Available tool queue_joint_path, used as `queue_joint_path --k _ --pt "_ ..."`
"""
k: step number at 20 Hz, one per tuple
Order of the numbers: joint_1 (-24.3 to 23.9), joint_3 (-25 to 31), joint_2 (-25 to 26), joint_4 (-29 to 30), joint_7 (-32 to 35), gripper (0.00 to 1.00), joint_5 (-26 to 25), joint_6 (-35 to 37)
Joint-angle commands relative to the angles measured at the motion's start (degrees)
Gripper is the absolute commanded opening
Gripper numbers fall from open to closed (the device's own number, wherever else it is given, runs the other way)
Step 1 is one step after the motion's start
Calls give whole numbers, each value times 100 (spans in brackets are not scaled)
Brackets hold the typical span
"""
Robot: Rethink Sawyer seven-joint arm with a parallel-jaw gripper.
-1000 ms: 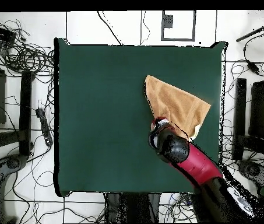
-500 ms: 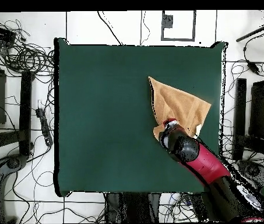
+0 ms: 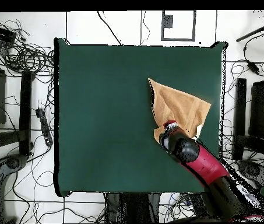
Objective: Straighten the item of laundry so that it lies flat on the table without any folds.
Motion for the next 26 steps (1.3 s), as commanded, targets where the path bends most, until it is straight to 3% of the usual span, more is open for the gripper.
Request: queue_joint_path --k 1,3,5,8,9,19,23,26 --pt "196 124 299 149 490 100 9 765" --pt "334 -114 283 -62 424 100 -30 726" --pt "743 -745 250 -354 412 100 1 877" --pt "919 -969 246 -474 448 100 27 914" --pt "911 -940 246 -509 440 0 17 933" --pt "840 -642 300 -503 488 0 78 948" --pt "216 270 702 -310 453 0 6 481" --pt "-163 624 697 33 522 0 -53 328"
